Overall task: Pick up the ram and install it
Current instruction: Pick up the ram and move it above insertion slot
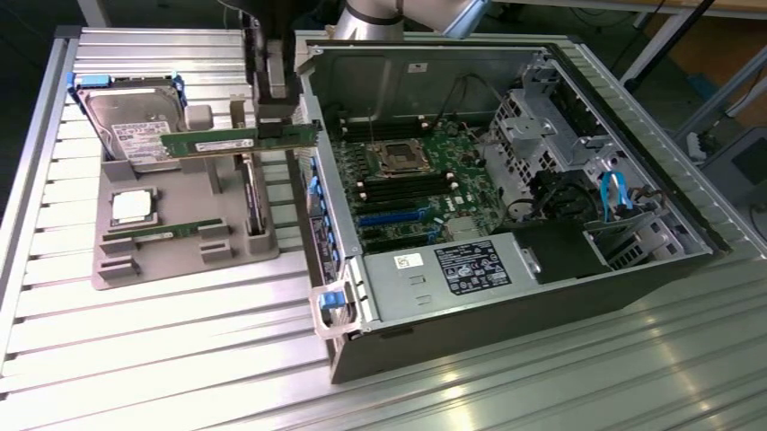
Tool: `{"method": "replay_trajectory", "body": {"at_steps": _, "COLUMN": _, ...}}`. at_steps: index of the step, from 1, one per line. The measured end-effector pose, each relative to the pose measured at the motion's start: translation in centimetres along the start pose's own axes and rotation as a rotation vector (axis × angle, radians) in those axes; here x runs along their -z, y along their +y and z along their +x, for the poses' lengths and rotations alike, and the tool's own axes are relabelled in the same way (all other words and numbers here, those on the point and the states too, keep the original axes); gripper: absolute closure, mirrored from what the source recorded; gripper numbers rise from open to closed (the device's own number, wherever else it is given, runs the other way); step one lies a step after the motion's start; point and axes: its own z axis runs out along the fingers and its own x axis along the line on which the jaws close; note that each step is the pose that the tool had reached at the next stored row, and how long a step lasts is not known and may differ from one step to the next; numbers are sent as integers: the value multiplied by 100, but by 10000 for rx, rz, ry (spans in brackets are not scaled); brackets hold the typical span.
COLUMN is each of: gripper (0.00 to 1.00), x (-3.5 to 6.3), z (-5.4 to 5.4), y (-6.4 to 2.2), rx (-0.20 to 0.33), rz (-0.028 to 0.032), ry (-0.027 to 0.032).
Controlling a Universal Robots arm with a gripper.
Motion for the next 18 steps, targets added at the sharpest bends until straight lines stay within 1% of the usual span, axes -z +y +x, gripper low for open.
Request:
{"method": "replay_trajectory", "body": {"at_steps": 1, "gripper": 88, "x": 1, "z": 1, "y": -101, "rx": 0, "rz": -3, "ry": -1}}
{"method": "replay_trajectory", "body": {"at_steps": 2, "gripper": 88, "x": 3, "z": 2, "y": -182, "rx": 1, "rz": -7, "ry": -1}}
{"method": "replay_trajectory", "body": {"at_steps": 8, "gripper": 88, "x": 9, "z": 6, "y": -475, "rx": 2, "rz": -22, "ry": -1}}
{"method": "replay_trajectory", "body": {"at_steps": 10, "gripper": 88, "x": 12, "z": 8, "y": -617, "rx": 2, "rz": -31, "ry": 0}}
{"method": "replay_trajectory", "body": {"at_steps": 11, "gripper": 88, "x": 15, "z": 10, "y": -776, "rx": 4, "rz": -39, "ry": -1}}
{"method": "replay_trajectory", "body": {"at_steps": 12, "gripper": 88, "x": 17, "z": 11, "y": -866, "rx": 5, "rz": -45, "ry": -1}}
{"method": "replay_trajectory", "body": {"at_steps": 13, "gripper": 88, "x": 18, "z": 12, "y": -936, "rx": 6, "rz": -49, "ry": -1}}
{"method": "replay_trajectory", "body": {"at_steps": 18, "gripper": 88, "x": 23, "z": 15, "y": -1178, "rx": 10, "rz": -68, "ry": -1}}
